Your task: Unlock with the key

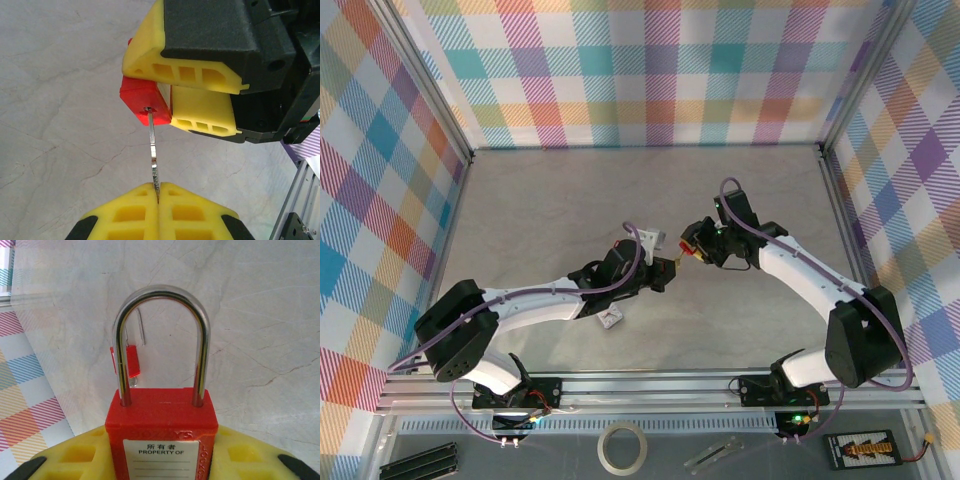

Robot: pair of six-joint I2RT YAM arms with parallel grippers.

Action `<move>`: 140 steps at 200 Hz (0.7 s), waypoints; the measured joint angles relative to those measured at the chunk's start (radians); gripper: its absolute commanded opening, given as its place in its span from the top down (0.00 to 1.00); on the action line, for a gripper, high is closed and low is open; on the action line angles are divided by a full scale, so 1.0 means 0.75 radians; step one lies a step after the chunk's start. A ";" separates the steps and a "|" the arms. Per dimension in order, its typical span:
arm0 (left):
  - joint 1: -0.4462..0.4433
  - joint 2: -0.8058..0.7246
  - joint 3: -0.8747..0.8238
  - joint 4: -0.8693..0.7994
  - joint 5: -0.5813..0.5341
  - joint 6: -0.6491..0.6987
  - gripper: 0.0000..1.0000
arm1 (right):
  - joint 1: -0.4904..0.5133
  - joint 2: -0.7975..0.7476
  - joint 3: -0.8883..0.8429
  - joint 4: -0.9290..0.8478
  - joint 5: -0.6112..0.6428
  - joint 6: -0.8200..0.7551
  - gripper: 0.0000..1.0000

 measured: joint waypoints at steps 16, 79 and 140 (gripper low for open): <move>0.010 0.000 -0.013 0.027 0.023 -0.013 1.00 | 0.007 0.004 0.000 0.011 0.000 0.000 0.75; 0.046 0.001 -0.044 0.114 0.116 -0.071 1.00 | 0.017 0.005 -0.001 0.046 0.000 -0.001 0.75; 0.133 0.001 -0.143 0.227 0.245 -0.156 1.00 | 0.017 0.002 -0.001 0.044 0.011 -0.014 0.76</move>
